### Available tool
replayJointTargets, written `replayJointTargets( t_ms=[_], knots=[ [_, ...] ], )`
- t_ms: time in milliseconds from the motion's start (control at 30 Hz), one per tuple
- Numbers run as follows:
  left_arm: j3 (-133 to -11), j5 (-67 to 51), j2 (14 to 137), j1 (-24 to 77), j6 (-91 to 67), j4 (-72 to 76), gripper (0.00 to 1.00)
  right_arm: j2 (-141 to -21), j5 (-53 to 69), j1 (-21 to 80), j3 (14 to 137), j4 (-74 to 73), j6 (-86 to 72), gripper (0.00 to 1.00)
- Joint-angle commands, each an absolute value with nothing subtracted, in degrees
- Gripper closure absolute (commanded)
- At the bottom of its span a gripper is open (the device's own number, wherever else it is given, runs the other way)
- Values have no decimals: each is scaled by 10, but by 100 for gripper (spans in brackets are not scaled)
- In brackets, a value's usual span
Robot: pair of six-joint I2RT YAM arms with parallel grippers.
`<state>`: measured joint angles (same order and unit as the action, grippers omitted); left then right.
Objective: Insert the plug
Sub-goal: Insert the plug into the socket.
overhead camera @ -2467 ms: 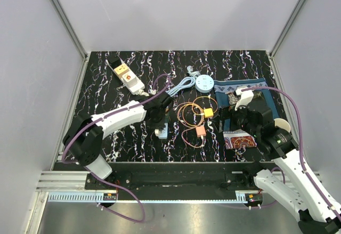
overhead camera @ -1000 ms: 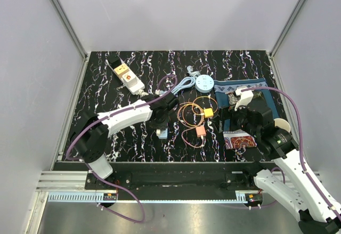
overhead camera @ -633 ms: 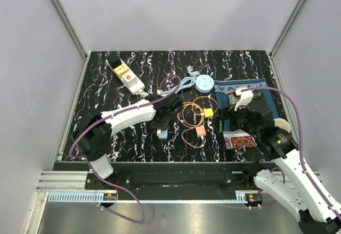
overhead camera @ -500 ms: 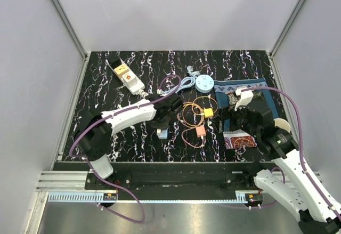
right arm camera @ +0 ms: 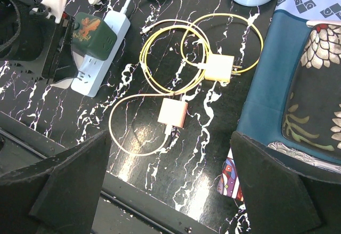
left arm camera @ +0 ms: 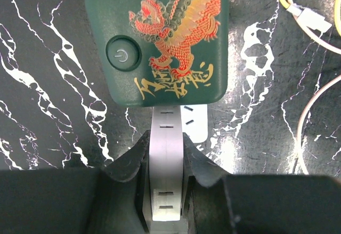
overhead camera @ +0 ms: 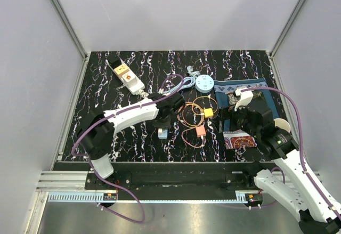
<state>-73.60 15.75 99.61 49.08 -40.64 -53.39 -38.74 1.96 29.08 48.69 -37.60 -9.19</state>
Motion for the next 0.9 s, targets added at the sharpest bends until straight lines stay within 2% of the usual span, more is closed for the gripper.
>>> replayJointTargets(
  t_ms=[0,867],
  knots=[
    [-750,178,985,496,-418,-551,100,-380,4,295,493,-367,-85,1],
    [-764,173,1020,499,-410,-555,100,-375,4,297,494,-367,-84,1]
  ],
)
